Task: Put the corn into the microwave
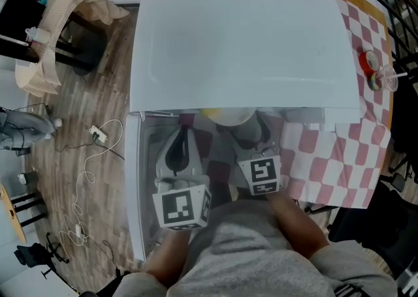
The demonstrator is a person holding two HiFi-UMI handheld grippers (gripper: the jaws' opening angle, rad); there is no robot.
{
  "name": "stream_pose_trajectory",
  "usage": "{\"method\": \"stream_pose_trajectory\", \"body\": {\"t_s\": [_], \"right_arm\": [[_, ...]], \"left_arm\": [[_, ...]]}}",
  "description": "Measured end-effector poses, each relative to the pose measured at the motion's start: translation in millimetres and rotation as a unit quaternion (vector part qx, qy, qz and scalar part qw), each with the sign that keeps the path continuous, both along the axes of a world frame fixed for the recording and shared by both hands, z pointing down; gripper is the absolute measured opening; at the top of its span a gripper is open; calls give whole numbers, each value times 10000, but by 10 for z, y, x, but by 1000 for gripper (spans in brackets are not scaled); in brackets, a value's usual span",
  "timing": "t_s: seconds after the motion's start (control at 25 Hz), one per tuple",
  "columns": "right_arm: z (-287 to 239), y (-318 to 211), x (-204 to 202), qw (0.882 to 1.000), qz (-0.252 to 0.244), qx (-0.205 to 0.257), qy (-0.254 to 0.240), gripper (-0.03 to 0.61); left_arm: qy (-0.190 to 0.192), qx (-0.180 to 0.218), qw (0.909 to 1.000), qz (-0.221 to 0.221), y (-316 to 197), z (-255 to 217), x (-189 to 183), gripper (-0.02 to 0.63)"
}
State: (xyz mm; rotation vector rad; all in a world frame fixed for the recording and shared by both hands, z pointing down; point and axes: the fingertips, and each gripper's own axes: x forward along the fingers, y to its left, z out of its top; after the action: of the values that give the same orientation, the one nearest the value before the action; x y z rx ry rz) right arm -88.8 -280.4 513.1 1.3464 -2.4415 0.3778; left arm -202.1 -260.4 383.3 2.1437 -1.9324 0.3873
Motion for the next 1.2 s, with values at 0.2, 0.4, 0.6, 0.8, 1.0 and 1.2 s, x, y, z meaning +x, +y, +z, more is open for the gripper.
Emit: {"method": "stream_pose_trajectory", "body": {"t_s": [0.2,0.4,0.6,0.8,1.0,1.2], "right_arm": [[-31,-87,-23,9999,88,27,-82,350],[-113,-99,-67,9998,-1,210,12,347],[-95,-172,-100,9996,74,200,187,320],[-72,-198,-110,9996,89,166,227,308],[-35,-338,-116,9996,163,42,234,311],[-24,-521,-127,9990,294,-150,311,272]], "left_arm": [[-14,-15,10000,4,5,5,-12,9],[-20,-19,10000,67,-11,8,13,9],[-21,-34,9999,106,-27,-3,12,9],[-29,-67,10000,65,-3,25,-32,9],[-33,-73,9999,69,-14,30,-41,9],[-16,-82,9999,93,-19,43,-2,9]]}}
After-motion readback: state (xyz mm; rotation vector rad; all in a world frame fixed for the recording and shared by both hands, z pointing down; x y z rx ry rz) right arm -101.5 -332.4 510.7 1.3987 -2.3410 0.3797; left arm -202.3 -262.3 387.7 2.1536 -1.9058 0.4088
